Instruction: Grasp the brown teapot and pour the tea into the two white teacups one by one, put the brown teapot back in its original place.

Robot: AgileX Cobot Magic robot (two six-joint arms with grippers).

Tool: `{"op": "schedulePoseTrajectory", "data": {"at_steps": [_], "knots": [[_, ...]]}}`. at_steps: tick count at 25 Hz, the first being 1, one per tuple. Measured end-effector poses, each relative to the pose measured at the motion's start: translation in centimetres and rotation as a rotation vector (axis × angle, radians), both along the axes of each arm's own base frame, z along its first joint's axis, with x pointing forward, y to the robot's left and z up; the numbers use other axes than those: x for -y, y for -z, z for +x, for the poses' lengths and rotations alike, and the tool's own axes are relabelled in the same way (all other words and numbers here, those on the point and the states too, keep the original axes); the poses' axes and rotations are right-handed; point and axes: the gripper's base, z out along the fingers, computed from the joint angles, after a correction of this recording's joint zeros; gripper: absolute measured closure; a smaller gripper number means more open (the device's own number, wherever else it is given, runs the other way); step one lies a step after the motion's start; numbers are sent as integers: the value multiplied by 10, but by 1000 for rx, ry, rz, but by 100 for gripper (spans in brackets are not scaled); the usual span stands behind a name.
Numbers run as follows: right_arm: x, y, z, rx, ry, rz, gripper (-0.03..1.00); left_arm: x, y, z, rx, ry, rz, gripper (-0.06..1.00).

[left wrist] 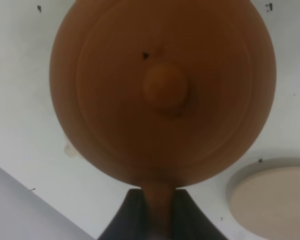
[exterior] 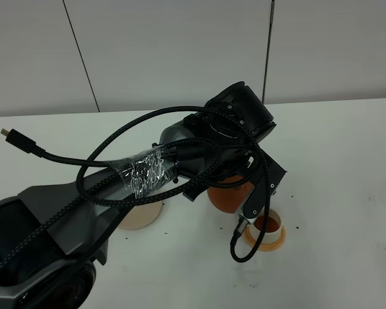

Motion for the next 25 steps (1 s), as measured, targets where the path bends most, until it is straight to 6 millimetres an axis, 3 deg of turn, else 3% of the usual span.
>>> {"op": "schedulePoseTrajectory", "data": {"at_steps": [25], "knots": [[0, 0, 0, 0, 0, 0, 82, 5, -2, -3, 32, 26, 28, 77]]}}
